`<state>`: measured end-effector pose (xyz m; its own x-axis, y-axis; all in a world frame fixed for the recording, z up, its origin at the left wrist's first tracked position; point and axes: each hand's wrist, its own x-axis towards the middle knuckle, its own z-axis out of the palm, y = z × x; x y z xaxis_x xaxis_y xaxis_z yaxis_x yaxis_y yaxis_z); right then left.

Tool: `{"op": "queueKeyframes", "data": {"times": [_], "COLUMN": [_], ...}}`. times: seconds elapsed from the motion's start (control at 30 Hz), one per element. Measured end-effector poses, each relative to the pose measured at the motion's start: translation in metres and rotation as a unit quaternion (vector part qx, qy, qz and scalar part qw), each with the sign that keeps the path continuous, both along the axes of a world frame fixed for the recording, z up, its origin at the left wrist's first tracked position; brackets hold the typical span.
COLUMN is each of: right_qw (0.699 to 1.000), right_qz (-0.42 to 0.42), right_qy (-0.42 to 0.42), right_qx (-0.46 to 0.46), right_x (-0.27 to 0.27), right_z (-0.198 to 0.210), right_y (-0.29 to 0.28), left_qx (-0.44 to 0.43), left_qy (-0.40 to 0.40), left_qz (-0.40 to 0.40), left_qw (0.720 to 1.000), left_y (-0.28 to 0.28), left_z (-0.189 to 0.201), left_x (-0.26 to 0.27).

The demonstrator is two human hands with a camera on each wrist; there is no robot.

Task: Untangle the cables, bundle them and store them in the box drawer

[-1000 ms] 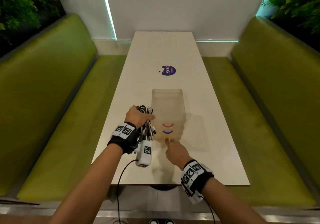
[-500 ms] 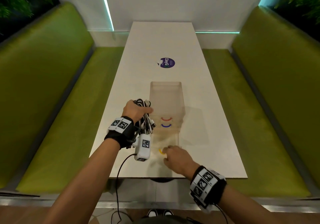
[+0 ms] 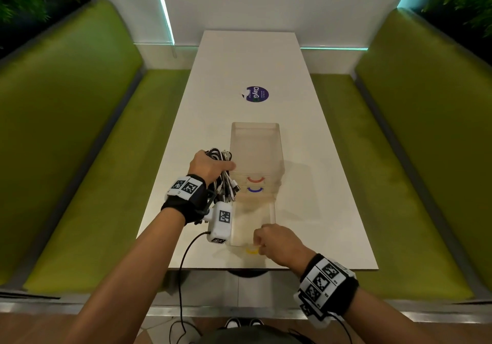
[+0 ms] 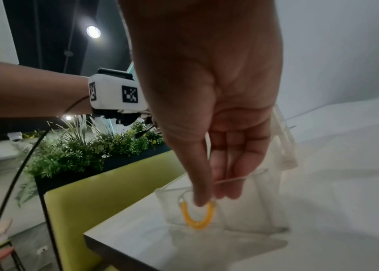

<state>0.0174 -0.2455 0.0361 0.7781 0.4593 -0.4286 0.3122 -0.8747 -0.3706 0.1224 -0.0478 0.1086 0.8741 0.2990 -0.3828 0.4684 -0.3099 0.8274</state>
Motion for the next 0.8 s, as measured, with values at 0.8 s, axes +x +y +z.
{"op": "queueKeyframes", "data": {"times": [0.8], "right_qw": [0.82], "right_qz": [-0.167], "right_qy": [0.145], "right_qx": [0.528], "right_x": [-0.002], "right_z": [0.117], "right_y": [0.022], "left_qx": [-0.46], "left_qy": [-0.244], "left_qz": [-0.054], "left_qw": [0.852], "left_y": [-0.059], "left_z": [0.036], "left_x": [-0.103]}}
